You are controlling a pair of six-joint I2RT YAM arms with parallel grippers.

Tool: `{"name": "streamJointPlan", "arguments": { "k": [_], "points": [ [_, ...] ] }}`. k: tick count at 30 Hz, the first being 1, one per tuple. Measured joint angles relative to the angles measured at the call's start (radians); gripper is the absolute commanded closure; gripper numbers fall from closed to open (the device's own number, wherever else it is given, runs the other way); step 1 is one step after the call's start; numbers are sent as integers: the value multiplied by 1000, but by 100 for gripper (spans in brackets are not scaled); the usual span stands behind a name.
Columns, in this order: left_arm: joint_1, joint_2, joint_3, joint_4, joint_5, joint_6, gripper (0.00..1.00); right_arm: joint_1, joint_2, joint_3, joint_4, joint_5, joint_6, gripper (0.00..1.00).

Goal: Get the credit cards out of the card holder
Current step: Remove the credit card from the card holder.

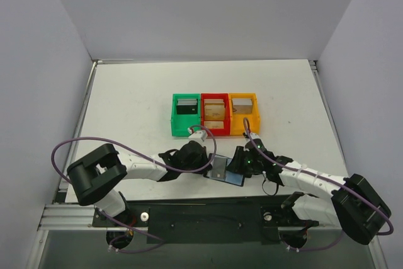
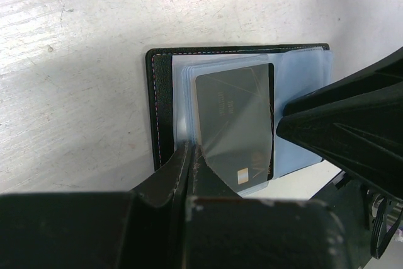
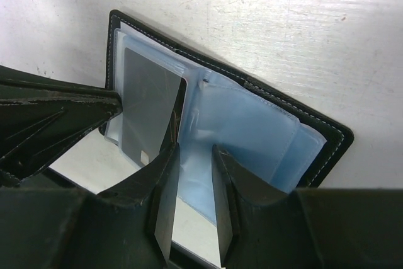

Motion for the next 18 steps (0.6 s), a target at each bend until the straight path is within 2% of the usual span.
{"name": "streamJointPlan", "arguments": {
  "k": [7,18],
  "points": [
    [-5,14,5,16,3,-8,100,-8,-87,-47,-3,-13,6,66],
    [-11,27,15,24,3,-11,100,-35,-110,-87,102,-112,64,65]
  ]
}}
